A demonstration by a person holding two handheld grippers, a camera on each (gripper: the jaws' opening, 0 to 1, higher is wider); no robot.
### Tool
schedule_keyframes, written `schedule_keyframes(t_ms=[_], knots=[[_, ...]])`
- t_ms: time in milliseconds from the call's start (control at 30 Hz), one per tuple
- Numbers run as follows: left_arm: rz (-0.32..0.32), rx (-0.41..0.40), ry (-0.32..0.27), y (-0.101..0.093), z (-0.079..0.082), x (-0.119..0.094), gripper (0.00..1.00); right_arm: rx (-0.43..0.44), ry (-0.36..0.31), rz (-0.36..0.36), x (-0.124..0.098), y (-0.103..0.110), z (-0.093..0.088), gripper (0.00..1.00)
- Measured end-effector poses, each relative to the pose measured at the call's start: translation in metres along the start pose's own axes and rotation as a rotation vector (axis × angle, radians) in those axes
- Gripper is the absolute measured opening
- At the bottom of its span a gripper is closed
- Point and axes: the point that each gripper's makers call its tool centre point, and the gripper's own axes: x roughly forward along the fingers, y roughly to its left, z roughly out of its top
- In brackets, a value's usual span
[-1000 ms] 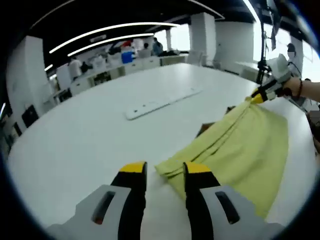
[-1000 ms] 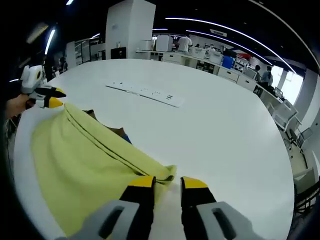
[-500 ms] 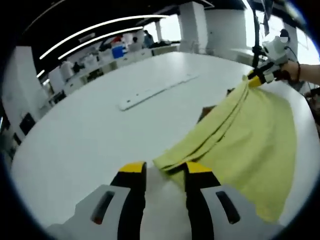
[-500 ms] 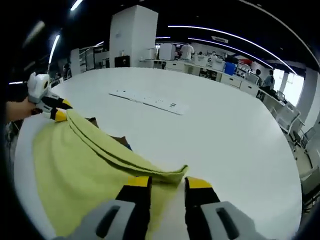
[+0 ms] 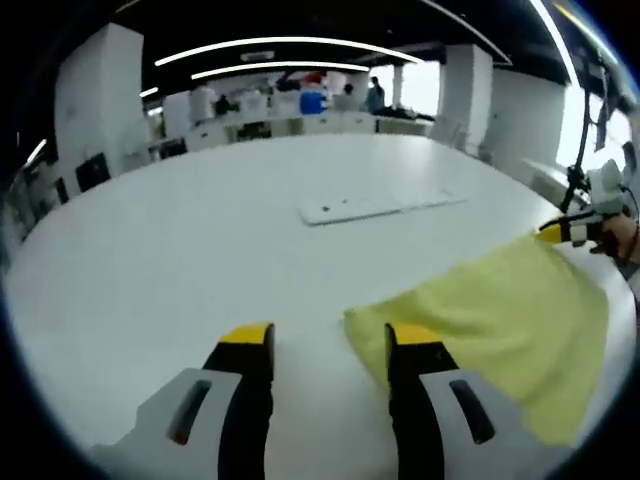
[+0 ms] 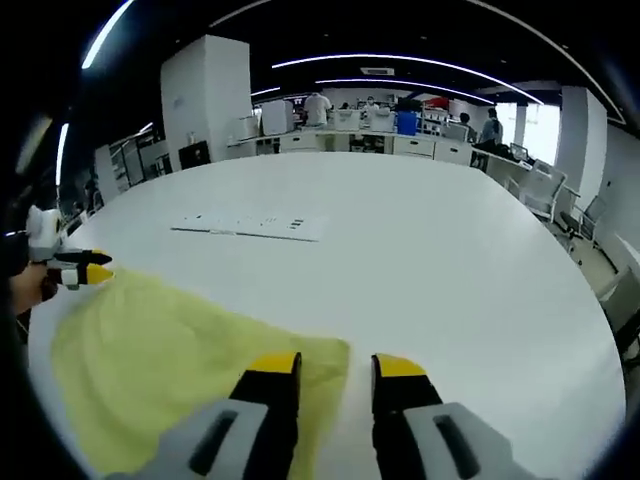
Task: Fold the garment on the visible template until the final outline fits inside the template.
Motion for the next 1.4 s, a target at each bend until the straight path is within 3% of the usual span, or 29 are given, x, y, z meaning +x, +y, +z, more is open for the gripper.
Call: schedule_keyframes(t_ms=[133,467,867,1000,1267,1400], knots=[[0.002,-0.009,0.007,-0.001,0.002,-0.011,0.49,0.02,0.013,0.023,-0.006,0.004,0.0,0.3],[-0.072,-0.019,-0.009,-0.022,0.008,-0.048,0.6,0.009,0.07,0.088,-0.039,0.023,-0.008,0.49],[-0.157,-0.001,-0.027,-0.047,0.0,-0.09,0.73,-0.016,0.083,0.152,-0.087,0.043,-0.023,0.55],[-0.162,0.042,-0.03,-0.052,-0.007,-0.102,0.76,-0.02,0.086,0.186,-0.102,0.052,-0.033,0.56],[-0.173,0.065,-0.011,-0.063,-0.031,-0.124,0.74,-0.032,0.099,0.23,-0.126,0.059,-0.054,0.56],[-0.154,0.061,-0.017,-0.064,-0.041,-0.13,0.67,-0.039,0.105,0.225,-0.136,0.06,-0.068,0.54]])
